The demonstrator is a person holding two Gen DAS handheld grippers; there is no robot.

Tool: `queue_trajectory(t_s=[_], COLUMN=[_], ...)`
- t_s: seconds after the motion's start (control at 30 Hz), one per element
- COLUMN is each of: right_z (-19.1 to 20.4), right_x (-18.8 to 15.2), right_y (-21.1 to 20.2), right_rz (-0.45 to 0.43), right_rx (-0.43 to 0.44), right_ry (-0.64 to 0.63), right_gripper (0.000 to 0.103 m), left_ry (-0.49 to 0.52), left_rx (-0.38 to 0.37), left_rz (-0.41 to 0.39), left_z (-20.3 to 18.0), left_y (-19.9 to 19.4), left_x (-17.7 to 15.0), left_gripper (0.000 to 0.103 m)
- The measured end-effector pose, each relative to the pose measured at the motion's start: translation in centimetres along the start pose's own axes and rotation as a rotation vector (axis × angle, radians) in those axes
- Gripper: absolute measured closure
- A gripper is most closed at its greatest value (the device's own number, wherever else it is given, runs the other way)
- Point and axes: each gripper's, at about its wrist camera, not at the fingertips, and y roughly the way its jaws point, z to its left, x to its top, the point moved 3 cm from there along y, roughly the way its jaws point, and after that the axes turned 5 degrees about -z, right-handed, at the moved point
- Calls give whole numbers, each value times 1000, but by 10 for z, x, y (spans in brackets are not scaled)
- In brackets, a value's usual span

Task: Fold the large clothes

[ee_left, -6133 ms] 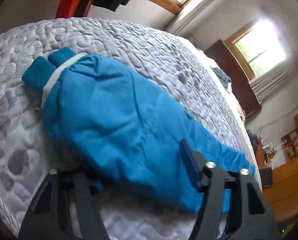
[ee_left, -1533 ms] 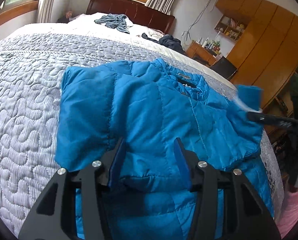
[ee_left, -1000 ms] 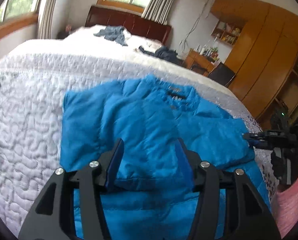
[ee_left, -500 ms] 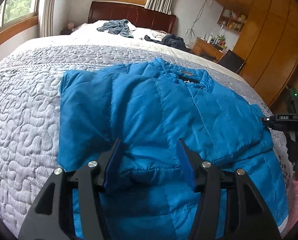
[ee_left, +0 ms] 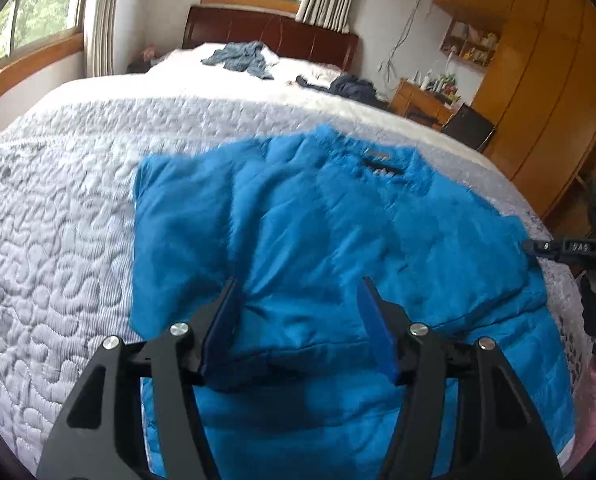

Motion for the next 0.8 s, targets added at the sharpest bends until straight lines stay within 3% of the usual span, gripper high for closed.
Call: queue_trajectory(t_s=[0.2, 0.37, 0.5, 0.57, 0.8], right_z=[-7, -2, -2, -4, -11], right_x=[-4, -30, -80, -106, -204], right_y=[-8, -63, -105, -120, -159], right_rz=[-17, -79, -68, -58, -30], right_rx=[55, 92, 124, 137, 181], right_ry=[37, -21, -91, -110, -129], right_gripper=[70, 51, 41, 34, 28], left_ry=[-25, -35, 21, 32, -36], left_rx=[16, 9, 53, 67, 44], left_rz=[11, -28, -7, 22, 102], left_z=[-1, 3, 6, 9, 21], left_y=[-7, -69, -120, -138, -192], left_x=[0, -8, -45, -67, -147], left_gripper=[44, 40, 28, 27, 24])
